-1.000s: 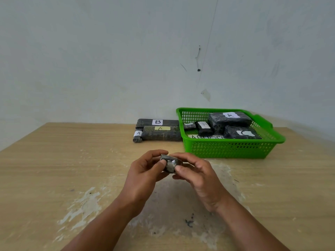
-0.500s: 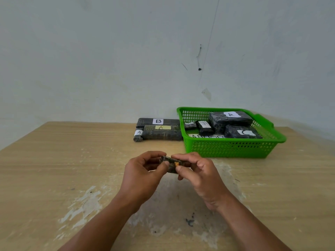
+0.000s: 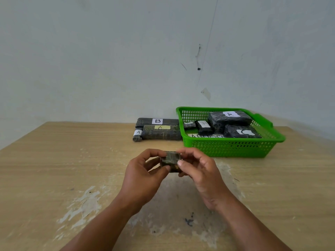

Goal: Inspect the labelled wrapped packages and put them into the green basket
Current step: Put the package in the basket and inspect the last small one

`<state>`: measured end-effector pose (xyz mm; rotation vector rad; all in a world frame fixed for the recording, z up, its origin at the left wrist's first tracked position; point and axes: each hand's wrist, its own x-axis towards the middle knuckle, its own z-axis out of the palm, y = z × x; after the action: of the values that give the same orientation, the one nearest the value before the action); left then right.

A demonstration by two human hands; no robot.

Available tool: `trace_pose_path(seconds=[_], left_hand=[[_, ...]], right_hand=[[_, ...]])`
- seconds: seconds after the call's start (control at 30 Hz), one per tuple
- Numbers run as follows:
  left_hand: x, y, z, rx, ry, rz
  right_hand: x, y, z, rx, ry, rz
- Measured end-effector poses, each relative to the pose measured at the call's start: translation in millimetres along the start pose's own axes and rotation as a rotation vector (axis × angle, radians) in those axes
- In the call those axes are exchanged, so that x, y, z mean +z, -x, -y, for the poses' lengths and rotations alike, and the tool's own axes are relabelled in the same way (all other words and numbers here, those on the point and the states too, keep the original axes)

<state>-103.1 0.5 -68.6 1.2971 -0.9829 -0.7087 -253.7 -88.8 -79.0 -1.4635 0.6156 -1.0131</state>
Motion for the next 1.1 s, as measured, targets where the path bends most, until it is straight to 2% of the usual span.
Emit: trace_pose_path(seconds=[0.13,0.27,0.47,0.7,0.83,0.93,1.0,1.1], left_hand=[[-2.1,-1.2,1.8,0.040,0.058,0.041],[-1.5,-0.6,-0.4,0.021,0.086,0.058],[-0.1,-1.0,-1.8,-0.034,0.042,-0.019],[2.1,-1.8,-6.2,-0.034,0.066,-0.080],[0.1,-4.2,-3.6,-0.051,0.072,-0.107],[-2.9,-3.9,-0.7,-0.062,0.112,-0.032],[-3.1,-2.1,1.1,-0.066,0.050,0.016],[-0.5,-1.7,1.9,-0.059,-0.083,-0.027]], right_hand=[[0.6,-1.0,1.0,0.073,-0.076,-0.001],[0.0,0.1,0.9,0.052,0.006,0.046],[2.4,0.1,-3.5,0.038,0.055,0.047],[-4.5,-1.2,-2.9,0.097,-0.101,0.127],[-1.7,-0.8,-2.3,0.051,0.024,0.131],[1.9,-0.3,-2.3,0.018,0.063,0.095],[0.7,0.4,-1.4,0.017,0.054,0.078],[0.2,1.2,-0.6,0.022,0.058,0.093]])
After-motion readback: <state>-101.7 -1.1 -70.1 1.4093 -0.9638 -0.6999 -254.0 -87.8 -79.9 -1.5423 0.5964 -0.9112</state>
